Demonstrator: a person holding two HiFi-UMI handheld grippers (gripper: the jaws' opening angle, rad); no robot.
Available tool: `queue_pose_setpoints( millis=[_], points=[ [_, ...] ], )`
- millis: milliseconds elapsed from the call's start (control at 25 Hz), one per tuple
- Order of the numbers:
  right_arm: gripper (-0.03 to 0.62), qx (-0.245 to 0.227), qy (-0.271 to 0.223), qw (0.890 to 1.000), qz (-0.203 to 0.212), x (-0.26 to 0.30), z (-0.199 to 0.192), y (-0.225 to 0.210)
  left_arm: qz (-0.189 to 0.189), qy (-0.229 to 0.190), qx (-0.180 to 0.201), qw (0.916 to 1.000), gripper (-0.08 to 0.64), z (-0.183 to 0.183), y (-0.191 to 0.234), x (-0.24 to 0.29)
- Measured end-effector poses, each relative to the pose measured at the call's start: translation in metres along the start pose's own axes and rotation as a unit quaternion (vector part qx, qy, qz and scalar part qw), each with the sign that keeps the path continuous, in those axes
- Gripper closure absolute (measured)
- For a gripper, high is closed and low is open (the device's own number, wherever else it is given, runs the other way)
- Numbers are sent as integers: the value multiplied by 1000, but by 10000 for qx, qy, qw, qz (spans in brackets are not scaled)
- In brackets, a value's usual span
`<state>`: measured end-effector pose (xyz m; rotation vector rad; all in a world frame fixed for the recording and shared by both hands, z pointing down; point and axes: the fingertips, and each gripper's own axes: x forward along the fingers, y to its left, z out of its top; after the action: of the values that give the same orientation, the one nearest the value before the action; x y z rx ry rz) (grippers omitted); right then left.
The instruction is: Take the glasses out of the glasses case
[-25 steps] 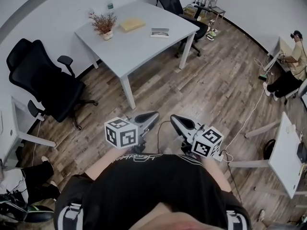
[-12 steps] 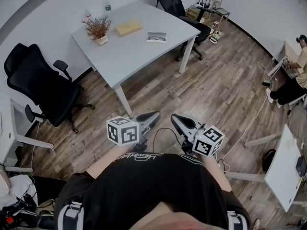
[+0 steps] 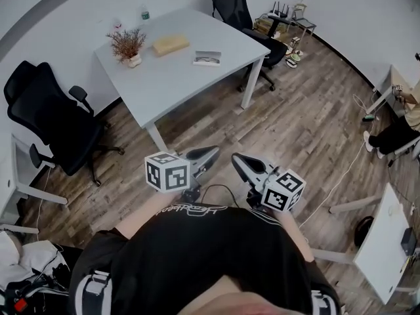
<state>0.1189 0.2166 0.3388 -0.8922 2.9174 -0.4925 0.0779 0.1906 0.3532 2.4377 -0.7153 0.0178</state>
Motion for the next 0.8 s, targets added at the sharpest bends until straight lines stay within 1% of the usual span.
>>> queue_pose_setpoints(
  millis=[120, 320, 480, 640, 800],
  points=[
    [583, 43, -5, 10000, 36, 5, 2, -9, -11, 37, 58, 10000, 554, 3, 1, 6],
    [584, 128, 72, 9999, 62, 16, -3, -27, 71, 80, -57, 9999, 554, 4, 19, 15],
    [583, 156, 79, 9998, 5, 26, -3, -52, 43, 98, -91, 9999, 554, 9, 38, 30],
    [583, 192, 66, 9997, -104, 45, -1, -83, -4, 106, -45, 9999, 554, 25, 67, 46],
    [584, 236, 133, 9995, -137, 70, 5, -117, -16, 94, -100, 9999, 554, 47, 98, 66]
  ],
)
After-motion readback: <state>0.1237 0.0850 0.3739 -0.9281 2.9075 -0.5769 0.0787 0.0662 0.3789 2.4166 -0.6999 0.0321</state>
